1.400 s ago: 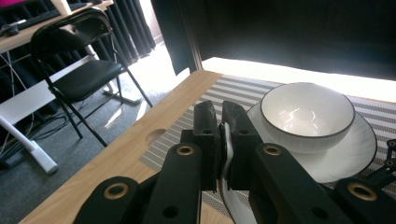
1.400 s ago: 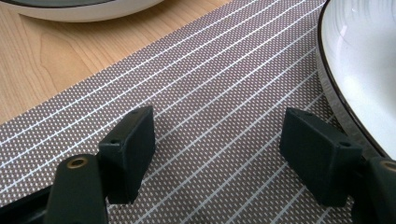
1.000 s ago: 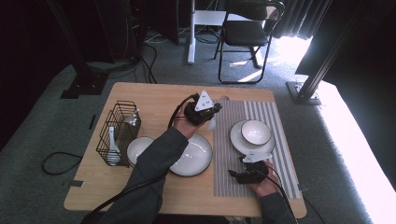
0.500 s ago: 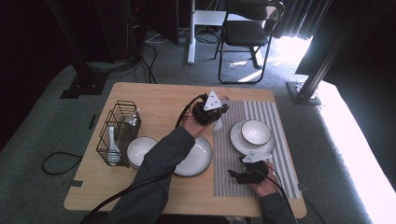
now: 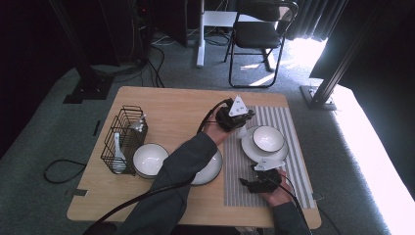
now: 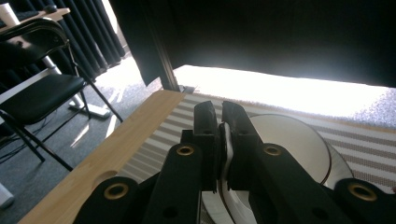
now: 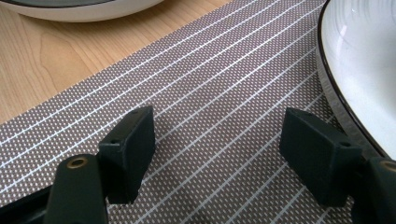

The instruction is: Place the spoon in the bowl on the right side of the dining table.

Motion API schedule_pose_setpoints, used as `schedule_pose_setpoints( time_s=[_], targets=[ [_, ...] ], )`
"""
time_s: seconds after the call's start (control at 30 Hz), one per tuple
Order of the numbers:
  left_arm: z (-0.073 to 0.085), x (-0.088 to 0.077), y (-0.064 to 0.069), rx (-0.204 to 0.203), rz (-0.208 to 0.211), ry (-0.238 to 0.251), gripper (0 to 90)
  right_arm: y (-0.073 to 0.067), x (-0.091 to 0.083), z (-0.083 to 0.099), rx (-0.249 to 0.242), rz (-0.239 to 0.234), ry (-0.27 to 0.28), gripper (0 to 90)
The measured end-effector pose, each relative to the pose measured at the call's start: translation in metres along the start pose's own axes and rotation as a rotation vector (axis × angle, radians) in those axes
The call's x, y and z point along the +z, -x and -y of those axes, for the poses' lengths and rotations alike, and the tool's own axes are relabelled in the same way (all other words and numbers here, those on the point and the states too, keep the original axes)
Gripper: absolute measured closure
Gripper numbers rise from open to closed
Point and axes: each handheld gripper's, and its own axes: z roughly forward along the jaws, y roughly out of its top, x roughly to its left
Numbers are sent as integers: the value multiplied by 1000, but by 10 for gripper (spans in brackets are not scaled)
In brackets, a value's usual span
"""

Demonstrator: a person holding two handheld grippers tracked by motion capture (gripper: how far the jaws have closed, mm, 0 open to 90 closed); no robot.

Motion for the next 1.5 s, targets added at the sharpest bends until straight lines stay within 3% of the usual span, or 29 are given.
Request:
schedule_pose_setpoints(
  time_s=[0.37,1.03,1.2,1.5],
  targets=[
    [-14,21,16,-5,35,34,858,0,0,0,-1,0,2,263],
    [-16,42,27,-19,47,47,857,0,0,0,-3,0,2,263],
    [-13,43,29,-19,46,34,856,0,0,0,-3,1,2,263],
    [2,49,37,12,55,-51,855,0,0,0,-4,2,1,263]
  ],
)
